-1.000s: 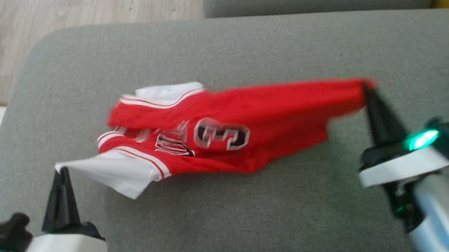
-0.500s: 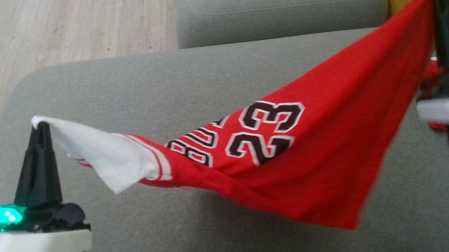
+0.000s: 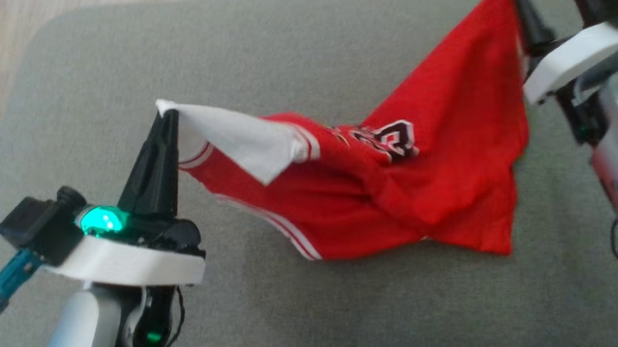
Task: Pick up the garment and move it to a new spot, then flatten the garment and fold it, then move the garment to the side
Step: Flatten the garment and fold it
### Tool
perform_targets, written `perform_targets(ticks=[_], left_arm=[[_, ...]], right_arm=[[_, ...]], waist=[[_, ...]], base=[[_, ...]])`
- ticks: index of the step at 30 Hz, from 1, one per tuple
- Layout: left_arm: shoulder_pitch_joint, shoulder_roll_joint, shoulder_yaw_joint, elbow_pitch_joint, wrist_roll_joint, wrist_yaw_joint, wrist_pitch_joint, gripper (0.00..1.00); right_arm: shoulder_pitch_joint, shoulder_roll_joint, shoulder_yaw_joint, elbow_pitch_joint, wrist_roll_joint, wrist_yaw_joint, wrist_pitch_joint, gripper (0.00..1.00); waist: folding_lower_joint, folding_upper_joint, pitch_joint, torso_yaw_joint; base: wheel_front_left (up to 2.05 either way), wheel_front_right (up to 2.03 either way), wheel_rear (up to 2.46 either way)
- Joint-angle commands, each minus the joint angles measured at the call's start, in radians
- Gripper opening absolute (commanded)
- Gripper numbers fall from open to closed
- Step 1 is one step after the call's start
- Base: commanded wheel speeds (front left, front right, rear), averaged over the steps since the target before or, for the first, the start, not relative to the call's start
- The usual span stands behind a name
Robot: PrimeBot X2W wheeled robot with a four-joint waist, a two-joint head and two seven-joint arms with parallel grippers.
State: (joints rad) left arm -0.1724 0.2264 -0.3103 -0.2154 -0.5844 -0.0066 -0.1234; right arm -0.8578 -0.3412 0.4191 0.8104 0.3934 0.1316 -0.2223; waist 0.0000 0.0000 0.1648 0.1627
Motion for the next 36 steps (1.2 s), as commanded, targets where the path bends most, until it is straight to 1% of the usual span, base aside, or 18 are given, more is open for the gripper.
perform_targets(ticks=[1, 4, 7, 11, 13, 14, 15, 19, 22, 24, 29, 36], left_arm=[[-0.057, 0.017, 0.045, 0.004, 0.026, 0.001, -0.028, 0.0], [-0.075, 0.017, 0.055, 0.072, 0.059, 0.009, -0.074, 0.0], [-0.074, 0.029, 0.078, 0.104, 0.085, 0.02, -0.101, 0.0], [-0.06, 0.043, 0.116, 0.108, 0.116, 0.043, -0.122, 0.0], [-0.049, 0.045, 0.135, 0.11, 0.126, 0.05, -0.128, 0.0], [-0.049, 0.045, 0.135, 0.11, 0.126, 0.05, -0.128, 0.0], [-0.042, 0.044, 0.146, 0.111, 0.127, 0.054, -0.131, 0.0], [-0.004, 0.032, 0.188, 0.115, 0.124, 0.062, -0.136, 0.0], [0.021, 0.022, 0.207, 0.116, 0.126, 0.061, -0.137, 0.0], [0.034, 0.016, 0.215, 0.116, 0.128, 0.058, -0.138, 0.0], [0.047, 0.005, 0.221, 0.118, 0.139, 0.044, -0.138, 0.0], [0.043, -0.004, 0.211, 0.132, 0.151, 0.03, -0.138, 0.0]], right_arm=[[-0.032, 0.012, 0.03, -0.008, 0.021, -0.001, -0.017, 1.0], [-0.02, -0.002, 0.072, 0.033, 0.048, -0.001, -0.025, 1.0], [0.021, -0.015, 0.101, 0.031, 0.066, -0.001, -0.031, 1.0], [0.13, -0.046, 0.14, -0.059, 0.092, -0.001, -0.035, 1.0], [0.213, -0.06, 0.134, -0.114, 0.105, -0.001, -0.037, 1.0], [0.213, -0.06, 0.134, -0.114, 0.105, -0.001, -0.037, 1.0], [0.258, -0.063, 0.126, -0.145, 0.103, -0.001, -0.037, 1.0], [0.465, -0.025, 0.108, -0.26, 0.085, -0.001, -0.039, 1.0], [0.595, 0.025, 0.097, -0.312, 0.059, -0.001, -0.033, 1.0], [0.65, 0.041, 0.099, -0.33, 0.015, -0.001, -0.019, 1.0], [0.711, 0.073, 0.075, -0.347, -0.091, -0.001, -0.007, 1.0], [0.724, 0.109, 0.05, -0.329, -0.137, -0.001, 0.016, 1.0]], waist=[[0.0, 0.0, 0.032, 0.015], [0.0, 0.0, 0.033, -0.007], [0.0, 0.0, 0.027, -0.04], [0.0, 0.0, 0.021, -0.08], [0.0, 0.0, 0.012, -0.095], [0.0, 0.0, 0.012, -0.095], [0.0, 0.0, 0.007, -0.104], [0.0, 0.0, -0.016, -0.138], [0.0, 0.0, -0.031, -0.155], [0.0, 0.0, -0.039, -0.163], [0.0, 0.0, -0.048, -0.167], [0.0, 0.0, -0.058, -0.157]], base=[[0.0, 0.0, 0.0], [0.0, 0.0, 0.0], [0.0, 0.0, 0.0], [0.0, 0.0, 0.0], [0.0, 0.0, 0.0], [0.0, 0.0, 0.0], [0.0, 0.0, 0.0], [0.0, 0.0, 0.0], [0.0, 0.0, 0.0], [0.0, 0.0, 0.0], [0.0, 0.0, 0.0], [0.0, 0.0, 0.0]])
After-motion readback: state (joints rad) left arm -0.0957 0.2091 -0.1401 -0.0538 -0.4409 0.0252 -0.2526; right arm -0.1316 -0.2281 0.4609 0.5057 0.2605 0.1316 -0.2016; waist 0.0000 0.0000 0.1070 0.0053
